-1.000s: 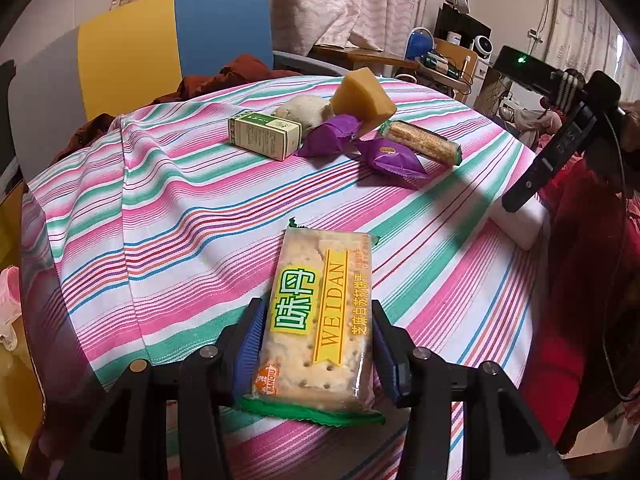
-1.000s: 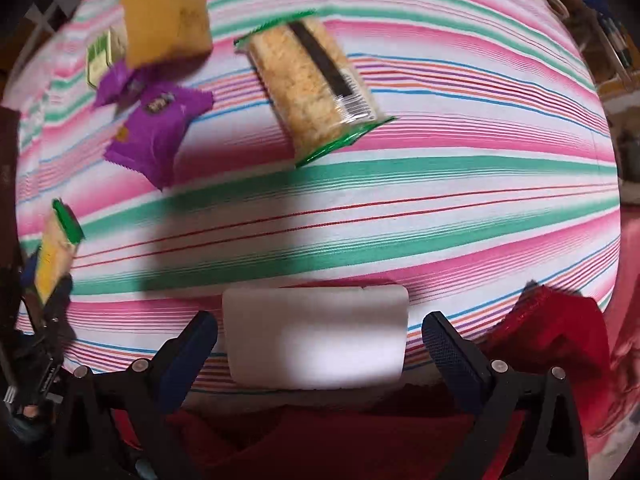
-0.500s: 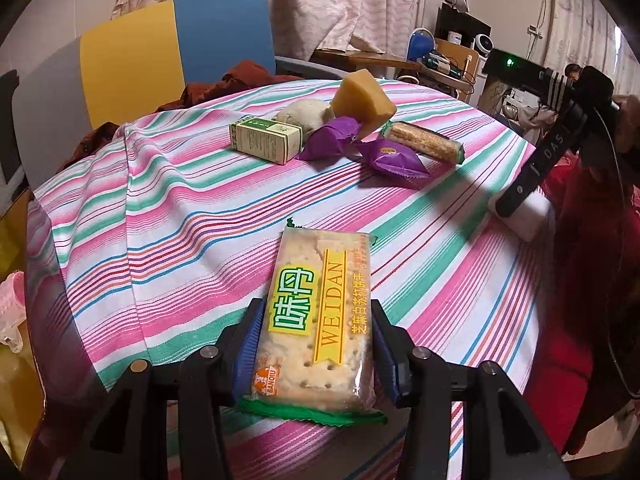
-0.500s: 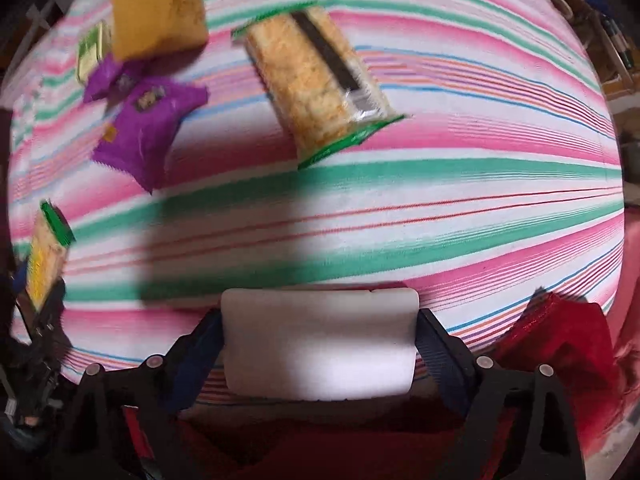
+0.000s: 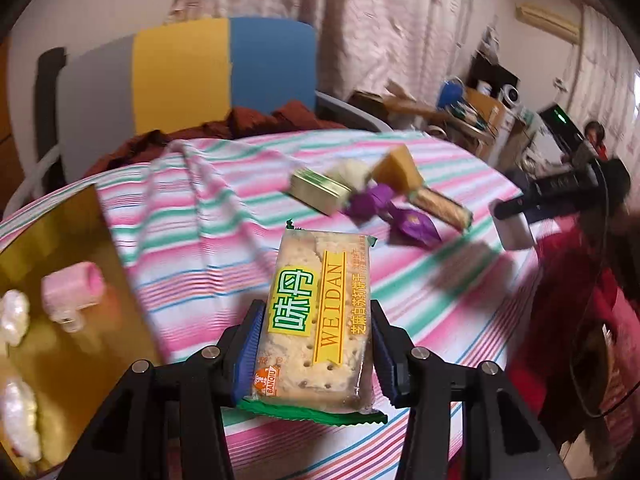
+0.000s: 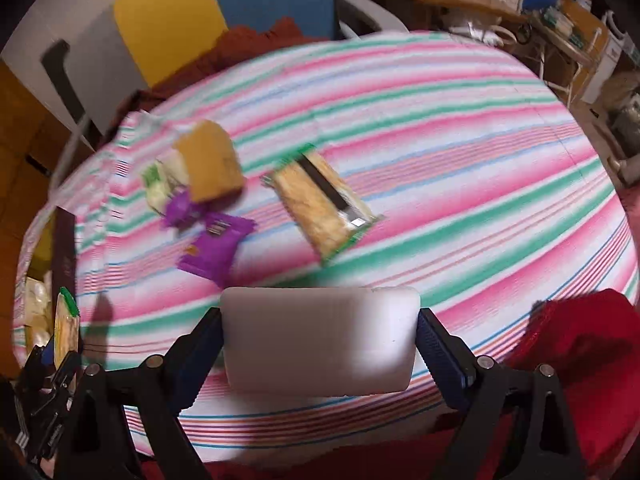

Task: Organize objects
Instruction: 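Carry the cracker pack and soap bar to the gold tray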

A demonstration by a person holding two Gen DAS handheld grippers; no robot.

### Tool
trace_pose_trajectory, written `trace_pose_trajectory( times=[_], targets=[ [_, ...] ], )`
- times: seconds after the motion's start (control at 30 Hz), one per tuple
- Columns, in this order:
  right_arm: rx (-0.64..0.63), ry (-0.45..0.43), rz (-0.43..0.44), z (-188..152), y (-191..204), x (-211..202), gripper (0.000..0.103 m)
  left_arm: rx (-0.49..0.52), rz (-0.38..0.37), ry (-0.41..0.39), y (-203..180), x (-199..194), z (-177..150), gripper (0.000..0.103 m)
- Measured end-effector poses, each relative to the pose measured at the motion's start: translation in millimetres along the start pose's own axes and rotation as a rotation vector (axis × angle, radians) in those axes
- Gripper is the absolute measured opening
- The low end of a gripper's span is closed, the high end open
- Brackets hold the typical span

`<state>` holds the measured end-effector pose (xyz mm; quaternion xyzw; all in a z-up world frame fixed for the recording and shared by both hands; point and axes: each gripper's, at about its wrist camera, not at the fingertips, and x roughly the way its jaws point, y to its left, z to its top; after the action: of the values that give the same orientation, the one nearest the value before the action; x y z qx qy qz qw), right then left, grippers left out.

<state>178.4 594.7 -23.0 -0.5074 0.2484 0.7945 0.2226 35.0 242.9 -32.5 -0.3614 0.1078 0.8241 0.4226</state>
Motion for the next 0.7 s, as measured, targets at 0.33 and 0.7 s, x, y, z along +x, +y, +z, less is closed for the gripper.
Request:
trace_pose_trajectory(
  times=[0.33, 0.7],
  targets=[
    [-0.154, -0.182, 0.199, 1.8, 145.1, -42.0, 0.095, -0.188, 0.111, -0.082, 68.0, -53.5, 3.4, 0.050],
    [-0.347, -0.131, 0.434, 2.0, 323.7, -12.6, 0.095, -0.386, 0.317, -0.108, 167.9, -96.9, -12.9, 0.050]
  ],
)
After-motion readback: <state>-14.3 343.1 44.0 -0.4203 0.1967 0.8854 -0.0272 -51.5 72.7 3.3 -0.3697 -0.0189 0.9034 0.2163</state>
